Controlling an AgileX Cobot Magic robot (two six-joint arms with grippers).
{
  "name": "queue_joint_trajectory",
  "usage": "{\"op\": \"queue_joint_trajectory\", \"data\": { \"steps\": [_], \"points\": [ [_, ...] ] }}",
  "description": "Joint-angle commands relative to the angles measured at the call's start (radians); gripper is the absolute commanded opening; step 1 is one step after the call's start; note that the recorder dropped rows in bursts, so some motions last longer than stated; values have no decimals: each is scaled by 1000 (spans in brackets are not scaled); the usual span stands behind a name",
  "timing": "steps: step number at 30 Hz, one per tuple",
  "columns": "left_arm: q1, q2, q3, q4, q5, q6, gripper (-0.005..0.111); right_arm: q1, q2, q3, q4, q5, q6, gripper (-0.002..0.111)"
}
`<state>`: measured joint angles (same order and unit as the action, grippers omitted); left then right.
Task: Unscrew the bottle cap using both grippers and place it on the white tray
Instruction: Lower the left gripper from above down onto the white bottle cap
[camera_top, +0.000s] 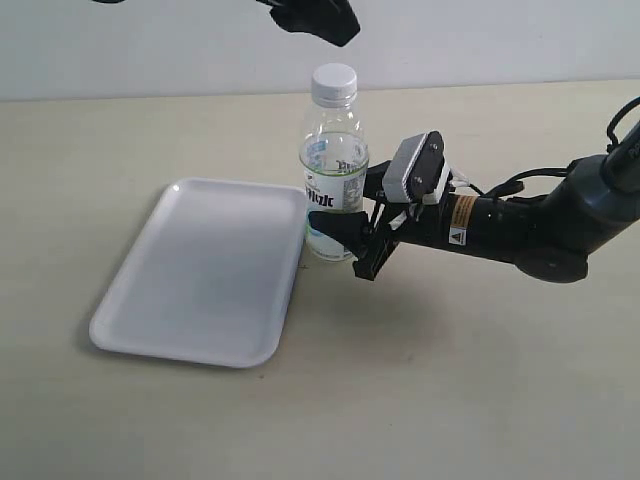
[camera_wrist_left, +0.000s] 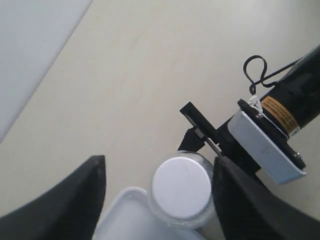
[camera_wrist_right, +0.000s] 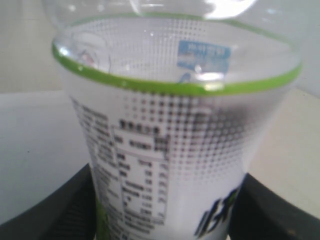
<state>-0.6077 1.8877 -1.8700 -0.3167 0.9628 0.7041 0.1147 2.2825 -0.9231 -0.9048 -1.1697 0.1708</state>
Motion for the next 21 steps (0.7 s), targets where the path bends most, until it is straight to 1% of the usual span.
{"op": "queue_joint_trajectory", "data": {
  "steps": [1,5,7,10,18,21],
  "points": [
    [-2,22,-8,-6,-8,-126,68,2,0,-4,-11,43,-9,1],
    [-15,62,-8,19,41,-175,68,2,0,-4,-11,43,-9,1],
    [-40,87,-8,94,32,-232,68,2,0,-4,-7,43,-9,1],
    [-63,95,-10,131,28,-242,68,2,0,-4,-7,43,-9,1],
    [-65,95,-16,131,45,-264,67,2,0,-4,-2,43,-9,1],
    [-65,93,-16,142,45,-264,65,2,0,-4,-2,43,-9,1]
  ]
}}
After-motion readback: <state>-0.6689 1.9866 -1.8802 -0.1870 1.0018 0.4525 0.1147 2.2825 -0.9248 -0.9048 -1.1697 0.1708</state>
